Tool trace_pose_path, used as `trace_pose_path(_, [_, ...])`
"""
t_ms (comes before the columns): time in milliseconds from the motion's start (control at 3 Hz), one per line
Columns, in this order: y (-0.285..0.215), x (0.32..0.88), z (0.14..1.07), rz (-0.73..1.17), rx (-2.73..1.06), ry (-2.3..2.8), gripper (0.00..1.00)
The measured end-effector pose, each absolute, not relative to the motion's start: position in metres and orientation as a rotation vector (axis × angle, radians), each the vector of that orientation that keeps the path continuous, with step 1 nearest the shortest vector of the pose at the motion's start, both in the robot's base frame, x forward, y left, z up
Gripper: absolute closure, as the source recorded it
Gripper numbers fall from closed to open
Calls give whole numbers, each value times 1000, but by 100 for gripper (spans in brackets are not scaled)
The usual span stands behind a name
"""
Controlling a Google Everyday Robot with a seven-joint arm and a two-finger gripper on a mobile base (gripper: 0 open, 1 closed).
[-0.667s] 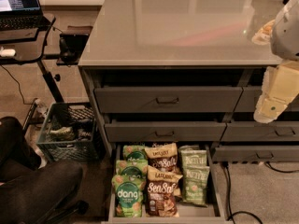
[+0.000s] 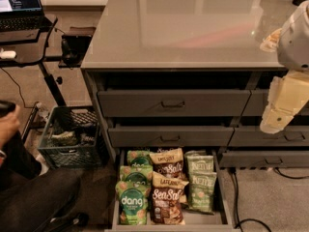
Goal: Pick green jalapeno chip bag from bottom drawer and place on counter
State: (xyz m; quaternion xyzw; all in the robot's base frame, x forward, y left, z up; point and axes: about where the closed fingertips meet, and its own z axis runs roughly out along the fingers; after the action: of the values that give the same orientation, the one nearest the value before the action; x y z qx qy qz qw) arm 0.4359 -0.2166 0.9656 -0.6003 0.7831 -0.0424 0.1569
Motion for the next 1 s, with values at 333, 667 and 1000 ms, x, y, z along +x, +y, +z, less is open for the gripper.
trace_pose_path(333, [-216, 433, 920, -69, -1716, 2257, 0])
trace_pose_path(667, [-222, 430, 849, 20, -1717, 2257, 0])
trace_pose_path(1000, [-229, 434, 782, 104, -1711, 2227, 0])
